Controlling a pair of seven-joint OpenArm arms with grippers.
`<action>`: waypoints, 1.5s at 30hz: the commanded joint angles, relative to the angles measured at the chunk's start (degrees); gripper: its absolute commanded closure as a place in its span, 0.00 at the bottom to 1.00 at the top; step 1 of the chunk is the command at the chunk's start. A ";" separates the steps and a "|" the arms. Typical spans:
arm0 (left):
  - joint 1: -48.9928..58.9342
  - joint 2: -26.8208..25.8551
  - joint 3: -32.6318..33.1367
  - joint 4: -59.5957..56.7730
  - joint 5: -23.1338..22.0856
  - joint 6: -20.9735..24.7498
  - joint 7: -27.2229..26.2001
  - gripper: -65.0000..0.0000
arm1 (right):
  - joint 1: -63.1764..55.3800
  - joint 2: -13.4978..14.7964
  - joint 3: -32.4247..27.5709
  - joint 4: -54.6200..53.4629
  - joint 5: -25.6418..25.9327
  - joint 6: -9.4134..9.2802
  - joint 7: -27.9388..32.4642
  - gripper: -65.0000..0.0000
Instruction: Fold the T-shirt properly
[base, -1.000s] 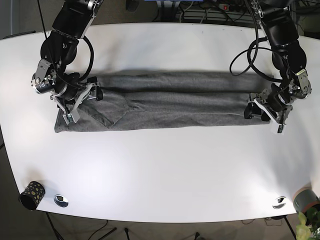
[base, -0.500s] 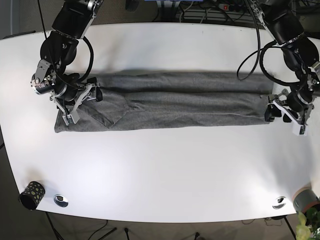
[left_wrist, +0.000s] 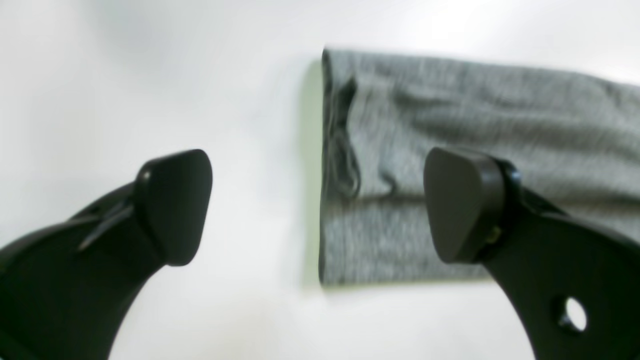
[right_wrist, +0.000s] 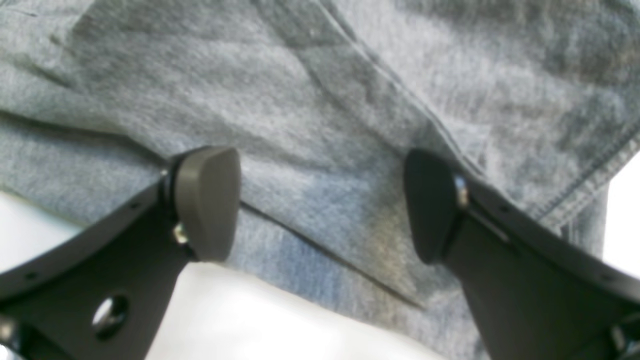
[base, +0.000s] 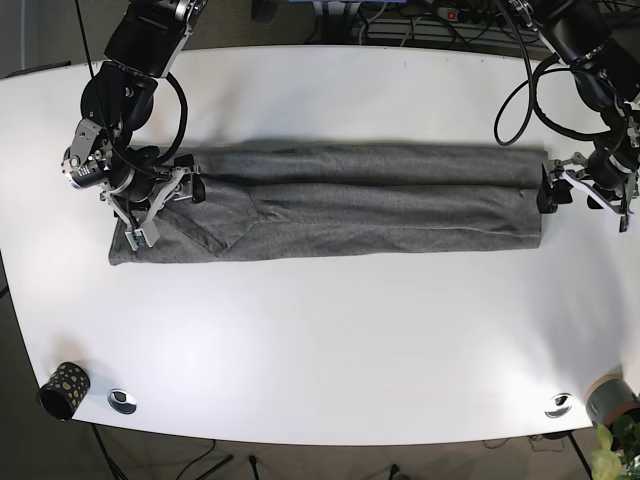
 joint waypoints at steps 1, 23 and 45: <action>-0.29 -0.97 -0.04 0.88 -1.21 -0.92 -1.02 0.07 | 0.94 0.62 0.10 0.86 0.84 -0.05 1.04 0.25; -2.58 3.87 -0.04 -11.78 -0.77 -6.20 -1.37 0.07 | 0.94 0.62 0.19 0.86 0.92 -0.05 1.13 0.25; -4.77 3.96 2.42 -11.87 -0.77 -6.20 -1.28 0.93 | -0.47 -0.96 0.28 0.86 0.84 -0.05 1.75 0.25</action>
